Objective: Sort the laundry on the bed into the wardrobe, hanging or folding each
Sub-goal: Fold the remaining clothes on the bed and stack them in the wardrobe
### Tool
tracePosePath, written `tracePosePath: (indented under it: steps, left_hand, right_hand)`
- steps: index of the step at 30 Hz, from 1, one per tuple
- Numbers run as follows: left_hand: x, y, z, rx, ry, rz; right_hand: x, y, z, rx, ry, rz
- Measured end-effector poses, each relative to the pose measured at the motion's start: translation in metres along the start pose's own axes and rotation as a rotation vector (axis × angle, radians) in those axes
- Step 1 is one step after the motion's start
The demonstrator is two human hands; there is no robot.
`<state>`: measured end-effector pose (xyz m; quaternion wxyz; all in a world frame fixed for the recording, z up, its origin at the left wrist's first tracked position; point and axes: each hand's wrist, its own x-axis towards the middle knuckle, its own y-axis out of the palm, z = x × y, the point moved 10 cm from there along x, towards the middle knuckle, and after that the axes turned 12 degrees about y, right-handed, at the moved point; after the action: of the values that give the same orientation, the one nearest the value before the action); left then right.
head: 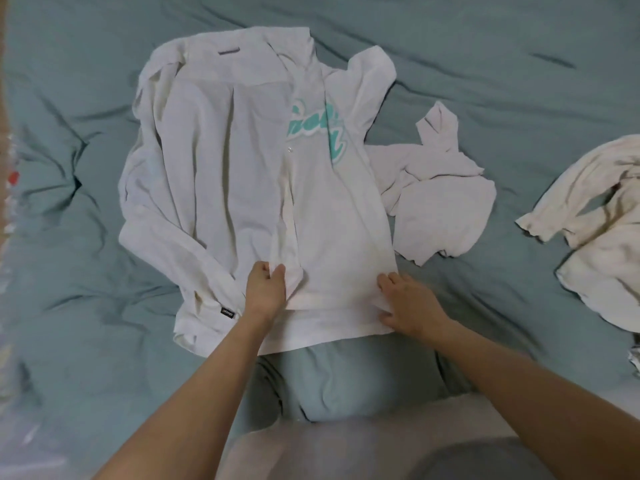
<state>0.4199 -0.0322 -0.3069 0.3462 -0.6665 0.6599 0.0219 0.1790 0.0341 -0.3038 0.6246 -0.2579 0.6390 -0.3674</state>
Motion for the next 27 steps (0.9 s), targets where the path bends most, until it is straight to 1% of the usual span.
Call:
tracePosePath:
  steps: [3,5,6,7,8,10,12,14,17,20,21,22,23,24,26,27]
  left_hand:
    - [-0.002,-0.012,0.02,-0.015,-0.091,-0.094]
    - [-0.007,-0.02,0.024,0.014,-0.14,-0.106]
    - [-0.007,-0.021,0.023,0.037,-0.133,-0.096]
    - [-0.006,-0.021,0.018,0.063,-0.078,-0.089]
    - [-0.004,-0.021,0.009,0.113,0.017,-0.078]
    - [-0.004,-0.007,-0.009,0.317,0.18,0.012]
    - [-0.004,0.013,-0.005,0.599,0.209,0.148]
    - [-0.004,0.026,0.0,0.789,0.231,0.216]
    - [-0.005,0.034,0.004,0.866,0.27,0.236]
    - [-0.004,0.035,0.007,0.899,0.305,0.246]
    - [-0.004,0.032,0.006,0.845,0.314,0.236]
    - [-0.004,0.026,0.006,0.725,0.311,0.212]
    - [-0.004,0.018,0.008,0.546,0.285,0.183]
    - [-0.006,0.006,0.011,0.323,0.22,0.14]
    - [-0.019,-0.021,0.031,-0.165,-0.026,0.015]
    - [-0.029,-0.028,0.045,-0.349,-0.154,-0.014]
  right_hand:
    - [-0.002,-0.009,0.005,0.034,0.057,-0.122]
    - [-0.006,-0.016,0.005,0.096,0.03,-0.186]
    - [-0.01,-0.017,0.003,0.136,-0.001,-0.194]
    - [-0.013,-0.017,0.002,0.158,-0.045,-0.198]
    - [-0.019,-0.015,0.003,0.15,-0.097,-0.204]
    - [-0.029,-0.011,0.006,0.077,-0.183,-0.243]
    - [-0.035,-0.006,0.008,0.012,-0.221,-0.259]
    - [-0.036,-0.004,0.009,-0.034,-0.228,-0.251]
    - [-0.037,0.003,0.014,-0.097,-0.264,-0.204]
    - [-0.034,0.013,0.006,-0.145,-0.217,-0.105]
    - [-0.032,0.014,0.003,-0.141,-0.197,-0.078]
    - [-0.03,0.013,0.001,-0.139,-0.177,-0.068]
    - [-0.028,0.014,-0.002,-0.157,-0.156,-0.059]
    - [-0.027,0.015,-0.007,-0.175,-0.132,-0.053]
    - [-0.026,0.021,-0.022,-0.246,-0.047,-0.011]
    - [-0.026,0.023,-0.03,-0.26,-0.002,0.003]
